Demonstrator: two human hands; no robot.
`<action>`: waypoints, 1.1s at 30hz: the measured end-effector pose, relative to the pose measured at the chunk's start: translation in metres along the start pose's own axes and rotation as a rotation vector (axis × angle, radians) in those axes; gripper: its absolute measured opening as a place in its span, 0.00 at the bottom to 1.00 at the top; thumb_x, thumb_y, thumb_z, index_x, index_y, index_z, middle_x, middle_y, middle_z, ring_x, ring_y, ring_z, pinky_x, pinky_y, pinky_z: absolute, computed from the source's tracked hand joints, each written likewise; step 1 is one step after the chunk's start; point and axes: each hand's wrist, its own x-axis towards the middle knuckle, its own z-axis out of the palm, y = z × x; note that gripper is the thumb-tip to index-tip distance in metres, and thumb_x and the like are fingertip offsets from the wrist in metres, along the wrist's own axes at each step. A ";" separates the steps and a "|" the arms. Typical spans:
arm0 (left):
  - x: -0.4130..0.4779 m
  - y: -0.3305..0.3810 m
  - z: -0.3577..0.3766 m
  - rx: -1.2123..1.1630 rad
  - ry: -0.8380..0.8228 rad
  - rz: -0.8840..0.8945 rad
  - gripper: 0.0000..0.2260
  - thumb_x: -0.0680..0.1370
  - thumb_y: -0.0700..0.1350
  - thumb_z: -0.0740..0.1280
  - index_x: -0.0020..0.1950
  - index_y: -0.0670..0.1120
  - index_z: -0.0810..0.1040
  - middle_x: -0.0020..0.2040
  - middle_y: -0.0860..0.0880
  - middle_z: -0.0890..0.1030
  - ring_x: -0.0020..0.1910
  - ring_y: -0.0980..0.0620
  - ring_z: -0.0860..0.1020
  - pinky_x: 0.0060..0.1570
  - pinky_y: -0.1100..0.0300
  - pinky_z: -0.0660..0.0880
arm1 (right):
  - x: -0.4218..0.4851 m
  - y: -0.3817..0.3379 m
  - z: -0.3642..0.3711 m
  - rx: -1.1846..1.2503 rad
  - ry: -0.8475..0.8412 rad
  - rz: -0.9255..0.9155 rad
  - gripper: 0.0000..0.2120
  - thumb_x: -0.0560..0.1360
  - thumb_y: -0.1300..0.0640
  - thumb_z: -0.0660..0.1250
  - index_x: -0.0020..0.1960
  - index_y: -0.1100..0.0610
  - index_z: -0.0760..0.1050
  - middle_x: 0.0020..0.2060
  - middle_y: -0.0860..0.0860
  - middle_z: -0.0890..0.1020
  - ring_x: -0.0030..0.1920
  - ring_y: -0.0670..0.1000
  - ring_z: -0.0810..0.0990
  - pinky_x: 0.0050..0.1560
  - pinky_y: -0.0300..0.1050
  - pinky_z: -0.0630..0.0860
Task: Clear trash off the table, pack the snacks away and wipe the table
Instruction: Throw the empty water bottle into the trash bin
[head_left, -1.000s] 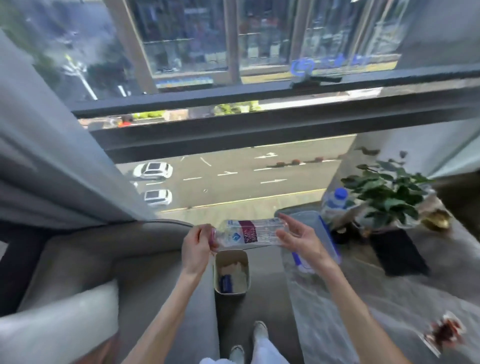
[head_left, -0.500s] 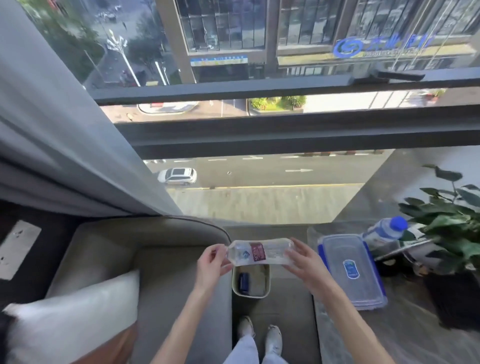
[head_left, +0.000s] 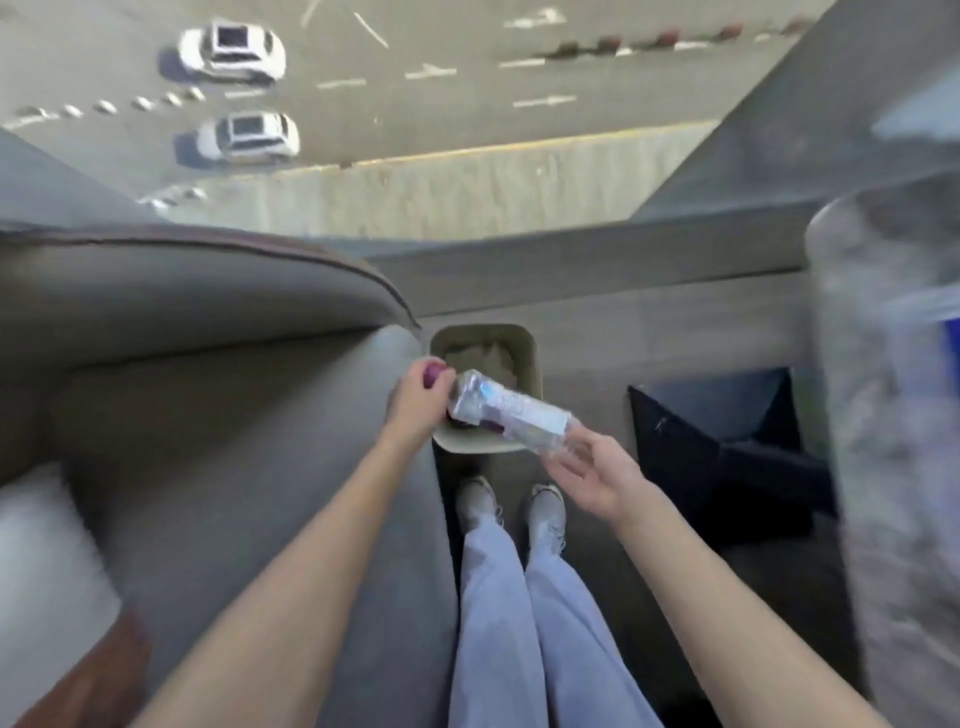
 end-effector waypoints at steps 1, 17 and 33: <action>0.029 -0.010 0.009 0.098 -0.006 0.013 0.06 0.78 0.47 0.64 0.54 0.49 0.75 0.48 0.42 0.80 0.53 0.36 0.79 0.60 0.43 0.76 | 0.033 0.007 -0.001 0.029 0.017 0.008 0.06 0.80 0.58 0.64 0.50 0.62 0.76 0.49 0.57 0.80 0.48 0.54 0.81 0.47 0.45 0.80; 0.256 -0.070 0.082 0.400 -0.119 -0.089 0.13 0.78 0.39 0.59 0.60 0.36 0.72 0.51 0.32 0.77 0.46 0.34 0.79 0.47 0.49 0.80 | 0.248 0.032 0.008 0.058 0.027 0.110 0.12 0.82 0.57 0.59 0.62 0.62 0.71 0.50 0.59 0.79 0.52 0.54 0.79 0.57 0.49 0.77; 0.132 -0.039 0.057 0.687 -0.066 0.271 0.16 0.79 0.39 0.57 0.64 0.40 0.76 0.63 0.38 0.78 0.63 0.39 0.75 0.64 0.49 0.71 | 0.145 -0.007 0.022 -1.283 0.283 -0.586 0.18 0.79 0.48 0.61 0.67 0.50 0.75 0.52 0.47 0.85 0.60 0.50 0.79 0.59 0.45 0.73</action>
